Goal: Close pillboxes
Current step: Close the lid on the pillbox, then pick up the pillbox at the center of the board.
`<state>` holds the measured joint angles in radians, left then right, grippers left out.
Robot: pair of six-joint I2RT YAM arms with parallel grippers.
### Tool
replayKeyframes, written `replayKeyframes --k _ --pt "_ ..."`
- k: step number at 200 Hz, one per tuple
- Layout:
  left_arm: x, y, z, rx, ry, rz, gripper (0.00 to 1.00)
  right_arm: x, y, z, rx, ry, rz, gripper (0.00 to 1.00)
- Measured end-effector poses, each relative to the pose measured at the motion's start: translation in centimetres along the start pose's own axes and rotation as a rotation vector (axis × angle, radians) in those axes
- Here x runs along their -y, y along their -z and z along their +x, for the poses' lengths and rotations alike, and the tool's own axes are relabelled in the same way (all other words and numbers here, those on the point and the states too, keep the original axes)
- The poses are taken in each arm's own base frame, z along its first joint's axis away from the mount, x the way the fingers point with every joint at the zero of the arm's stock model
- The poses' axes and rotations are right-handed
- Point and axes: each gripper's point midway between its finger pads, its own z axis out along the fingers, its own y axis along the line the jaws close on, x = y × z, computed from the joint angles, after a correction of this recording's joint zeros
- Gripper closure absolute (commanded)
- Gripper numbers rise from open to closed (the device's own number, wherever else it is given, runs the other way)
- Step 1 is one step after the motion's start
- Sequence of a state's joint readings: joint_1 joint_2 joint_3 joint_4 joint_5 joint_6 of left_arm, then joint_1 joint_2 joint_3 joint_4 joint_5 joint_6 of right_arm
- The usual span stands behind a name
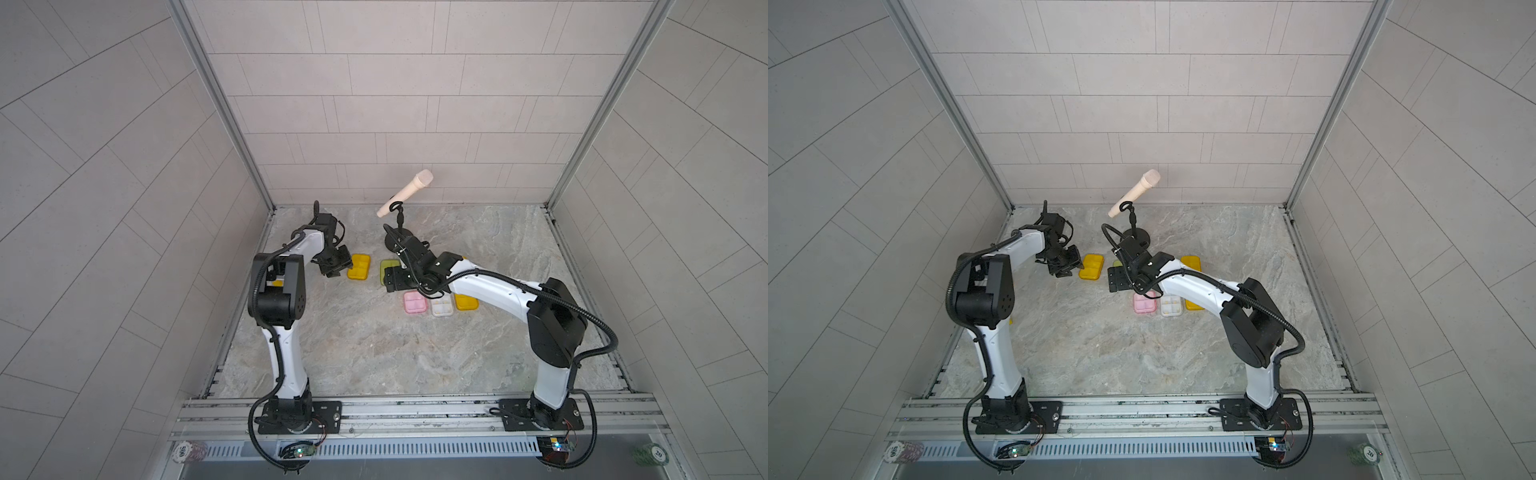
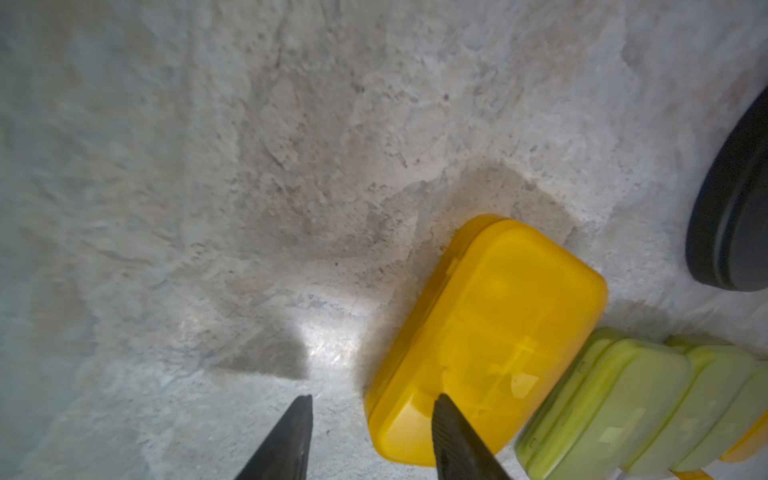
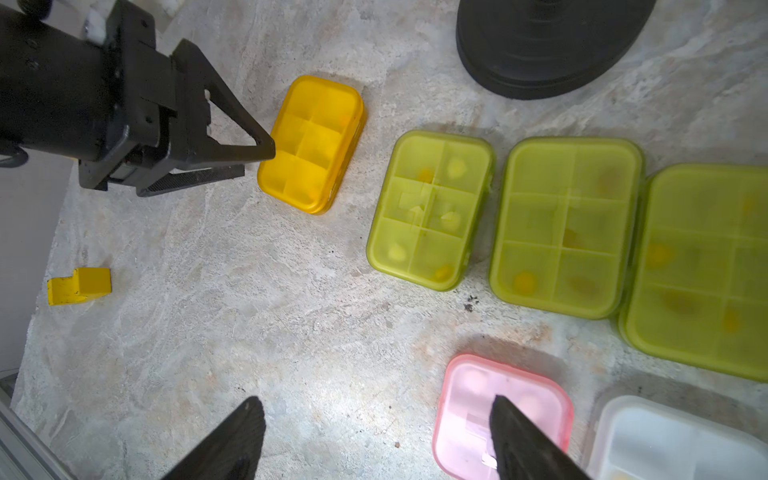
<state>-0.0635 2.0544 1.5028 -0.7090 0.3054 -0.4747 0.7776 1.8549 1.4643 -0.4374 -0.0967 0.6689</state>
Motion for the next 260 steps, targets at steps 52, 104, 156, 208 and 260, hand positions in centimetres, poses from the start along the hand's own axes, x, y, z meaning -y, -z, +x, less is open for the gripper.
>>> replayKeyframes --k 52,104,156,208,260 --pt "0.0 0.0 -0.1 0.002 -0.004 -0.006 0.51 0.1 0.6 -0.3 0.017 -0.003 -0.007 0.14" --pt "-0.1 0.2 -0.3 0.018 -0.026 -0.026 0.44 0.6 1.4 -0.2 0.033 0.006 0.007 0.09" --pt "2.1 3.5 -0.2 0.124 -0.159 -0.075 0.24 3.0 5.0 0.1 0.088 0.022 0.044 0.01" --pt "4.6 4.0 1.1 0.140 -0.316 -0.158 0.11 7.6 7.5 2.0 0.107 -0.005 0.110 0.01" --pt "4.5 1.3 0.4 0.091 -0.354 -0.249 0.00 9.7 8.9 3.3 0.118 -0.023 0.134 0.01"
